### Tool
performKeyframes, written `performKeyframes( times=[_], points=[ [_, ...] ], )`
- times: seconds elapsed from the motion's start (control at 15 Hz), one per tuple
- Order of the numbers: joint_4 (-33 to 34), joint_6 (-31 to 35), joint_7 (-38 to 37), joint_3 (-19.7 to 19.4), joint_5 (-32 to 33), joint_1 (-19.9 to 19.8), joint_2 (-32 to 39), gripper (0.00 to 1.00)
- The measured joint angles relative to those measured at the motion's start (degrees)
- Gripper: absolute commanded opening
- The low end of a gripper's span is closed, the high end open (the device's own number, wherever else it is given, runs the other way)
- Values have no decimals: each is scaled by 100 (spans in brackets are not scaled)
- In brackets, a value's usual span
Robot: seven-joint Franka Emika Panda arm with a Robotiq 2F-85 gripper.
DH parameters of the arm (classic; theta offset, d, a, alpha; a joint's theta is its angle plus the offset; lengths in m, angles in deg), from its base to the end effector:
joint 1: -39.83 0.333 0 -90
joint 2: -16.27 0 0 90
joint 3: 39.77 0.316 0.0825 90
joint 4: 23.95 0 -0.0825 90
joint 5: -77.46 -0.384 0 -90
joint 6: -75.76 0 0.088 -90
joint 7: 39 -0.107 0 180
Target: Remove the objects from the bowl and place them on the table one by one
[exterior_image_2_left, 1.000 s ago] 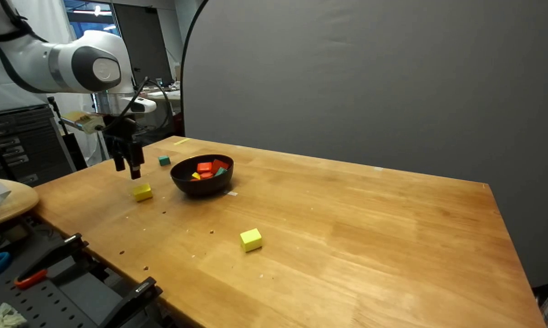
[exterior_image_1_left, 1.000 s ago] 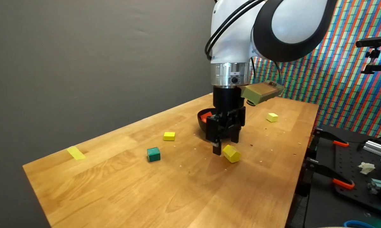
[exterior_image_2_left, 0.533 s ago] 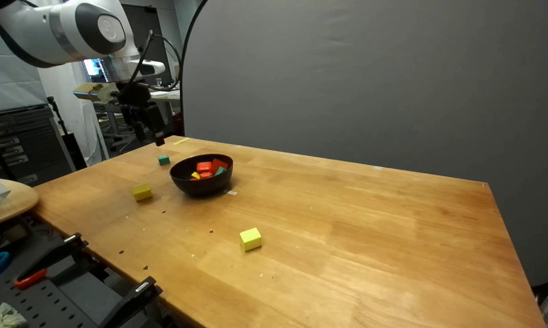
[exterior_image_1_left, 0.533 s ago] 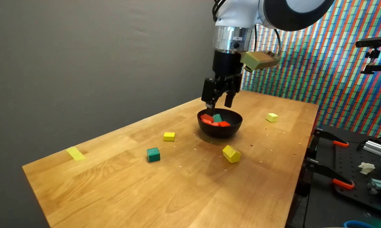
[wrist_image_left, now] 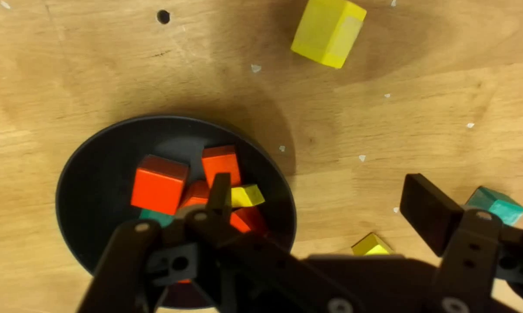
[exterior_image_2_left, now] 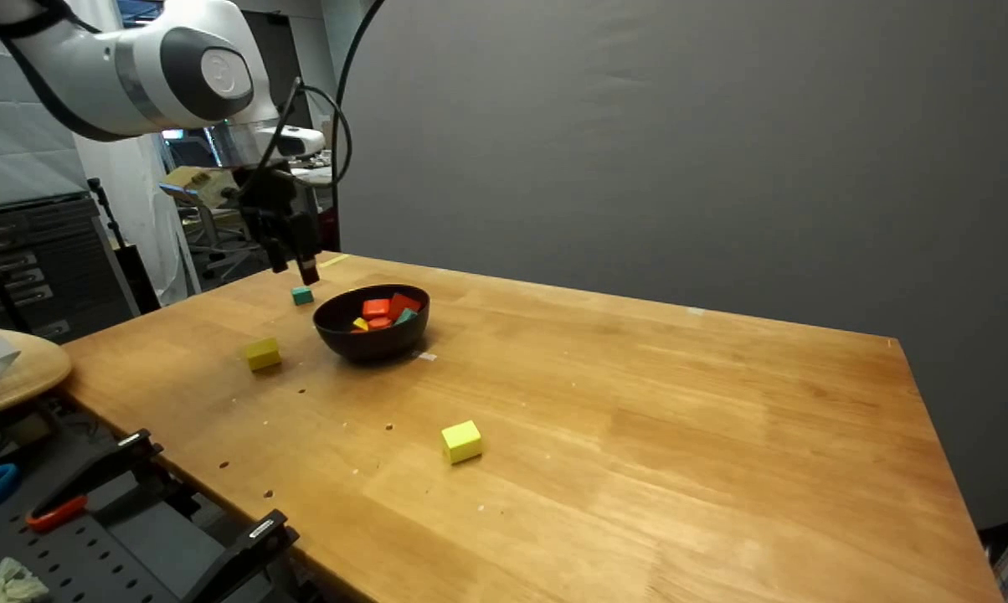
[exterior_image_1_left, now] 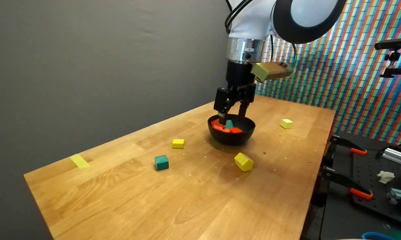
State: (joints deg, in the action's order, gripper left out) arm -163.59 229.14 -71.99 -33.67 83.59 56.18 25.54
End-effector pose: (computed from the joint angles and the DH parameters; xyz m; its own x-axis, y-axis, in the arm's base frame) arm 0.4580 0.1937 0.2460 0.9920 -0.0922 0.0861 -0.0917 -0.9957 -0.0103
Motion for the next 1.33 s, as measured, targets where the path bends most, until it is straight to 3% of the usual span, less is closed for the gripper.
performKeyframes(
  times=[0.27, 0.6, 1.33],
  points=[
    [32, 573, 817, 64, -1232, -496, 316, 100],
    [57, 766, 1982, 340, -2690, -1072, 330, 100],
    [108, 1035, 1963, 173, -2643, -1120, 918, 91]
  ],
)
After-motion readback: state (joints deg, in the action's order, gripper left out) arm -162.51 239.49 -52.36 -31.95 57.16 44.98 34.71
